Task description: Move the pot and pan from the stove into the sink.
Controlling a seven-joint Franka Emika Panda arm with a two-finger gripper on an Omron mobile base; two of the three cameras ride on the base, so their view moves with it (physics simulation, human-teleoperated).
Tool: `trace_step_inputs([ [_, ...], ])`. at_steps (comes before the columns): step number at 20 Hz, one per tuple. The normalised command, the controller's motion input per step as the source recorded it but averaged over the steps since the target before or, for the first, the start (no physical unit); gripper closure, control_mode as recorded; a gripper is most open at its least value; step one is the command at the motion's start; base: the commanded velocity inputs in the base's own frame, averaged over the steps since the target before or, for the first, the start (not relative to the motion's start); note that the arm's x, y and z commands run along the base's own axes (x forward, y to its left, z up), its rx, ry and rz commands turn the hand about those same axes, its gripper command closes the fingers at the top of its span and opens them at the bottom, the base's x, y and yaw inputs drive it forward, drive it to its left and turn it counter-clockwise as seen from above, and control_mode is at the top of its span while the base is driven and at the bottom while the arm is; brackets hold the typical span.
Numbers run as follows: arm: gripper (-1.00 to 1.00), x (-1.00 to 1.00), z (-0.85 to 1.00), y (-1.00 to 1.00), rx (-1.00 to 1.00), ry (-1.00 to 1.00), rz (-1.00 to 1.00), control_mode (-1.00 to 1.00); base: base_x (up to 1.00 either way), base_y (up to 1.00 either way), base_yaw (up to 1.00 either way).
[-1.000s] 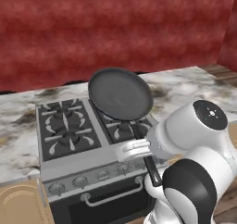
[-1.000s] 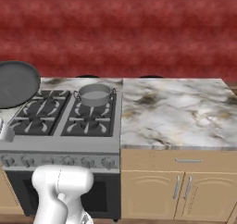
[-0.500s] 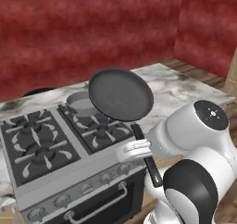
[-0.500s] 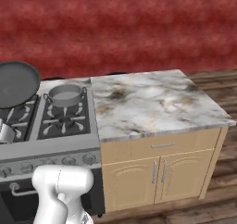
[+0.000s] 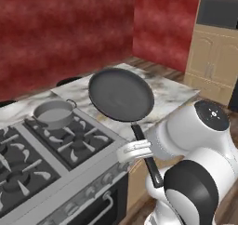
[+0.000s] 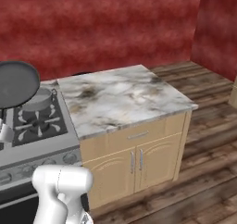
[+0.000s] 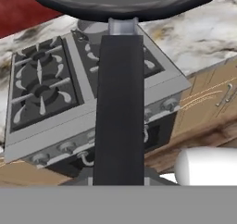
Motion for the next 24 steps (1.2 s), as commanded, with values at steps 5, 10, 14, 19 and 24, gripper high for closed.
trace_step_inputs([
  [5,1.0,0.0,0.0,0.0,0.0,0.0,0.0,1.0,0.03,-0.16,-0.4],
  [10,1.0,0.0,0.0,0.0,0.0,0.0,0.0,1.0,-0.03,-0.13,-0.36],
  [14,1.0,0.0,0.0,0.0,0.0,0.0,0.0,1.0,-0.01,-0.18,-0.36],
  [19,1.0,0.0,0.0,0.0,0.0,0.0,0.0,1.0,-0.01,-0.27,-0.35],
  [24,1.0,0.0,0.0,0.0,0.0,0.0,0.0,1.0,-0.01,-0.24,-0.35],
])
